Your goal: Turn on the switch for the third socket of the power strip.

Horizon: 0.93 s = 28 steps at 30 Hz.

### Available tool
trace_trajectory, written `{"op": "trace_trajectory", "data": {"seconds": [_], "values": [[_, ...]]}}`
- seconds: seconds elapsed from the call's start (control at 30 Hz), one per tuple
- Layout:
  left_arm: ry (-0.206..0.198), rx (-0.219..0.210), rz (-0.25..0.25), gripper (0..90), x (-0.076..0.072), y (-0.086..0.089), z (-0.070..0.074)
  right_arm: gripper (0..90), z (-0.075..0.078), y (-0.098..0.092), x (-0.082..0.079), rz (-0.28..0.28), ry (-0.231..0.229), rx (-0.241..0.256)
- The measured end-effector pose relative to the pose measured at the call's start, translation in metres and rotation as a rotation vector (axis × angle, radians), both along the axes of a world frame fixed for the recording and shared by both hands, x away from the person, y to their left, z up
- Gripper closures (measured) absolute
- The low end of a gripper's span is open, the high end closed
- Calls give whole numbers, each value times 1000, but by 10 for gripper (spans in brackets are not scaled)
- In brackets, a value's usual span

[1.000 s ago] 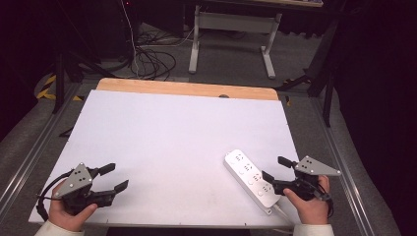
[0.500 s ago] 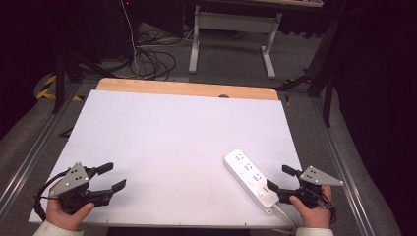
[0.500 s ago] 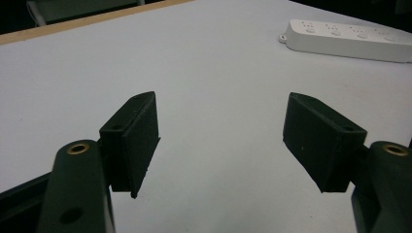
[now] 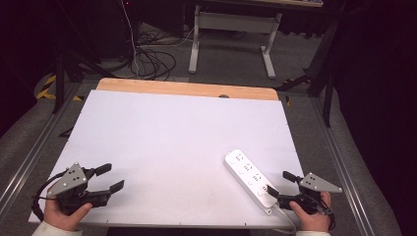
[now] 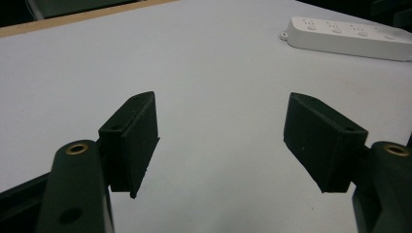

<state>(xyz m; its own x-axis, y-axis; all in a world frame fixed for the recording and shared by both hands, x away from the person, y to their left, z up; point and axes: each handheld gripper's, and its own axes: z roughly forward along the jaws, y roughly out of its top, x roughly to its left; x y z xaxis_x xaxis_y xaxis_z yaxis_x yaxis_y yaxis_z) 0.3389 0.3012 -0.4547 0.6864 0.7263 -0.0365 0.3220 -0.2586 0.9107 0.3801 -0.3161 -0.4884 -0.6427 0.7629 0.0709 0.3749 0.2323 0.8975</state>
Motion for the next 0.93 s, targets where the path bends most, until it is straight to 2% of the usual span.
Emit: {"op": "trace_trajectory", "data": {"seconds": [0.03,0.13,0.23,0.33,0.47,0.53,0.63,0.93], "values": [[6,-12,7,289,-1,2,-1,152,0,1,0,2,1,3],[0,-12,10,289,-1,4,-1,149,3,4,2,12,-14,1],[-19,3,7,286,0,4,-2,149,5,5,1,15,-20,-4],[-20,8,-2,286,0,3,-2,149,5,5,1,14,-24,-9],[-20,10,-5,286,1,2,-2,166,7,7,-1,-10,-21,-27],[-2,6,-5,286,3,1,-4,171,9,8,-1,-23,-16,-34],[-1,7,-4,286,3,1,-4,171,9,10,-1,-22,-18,-38],[0,14,19,286,3,2,-5,177,16,14,-6,-67,-60,-80]]}}
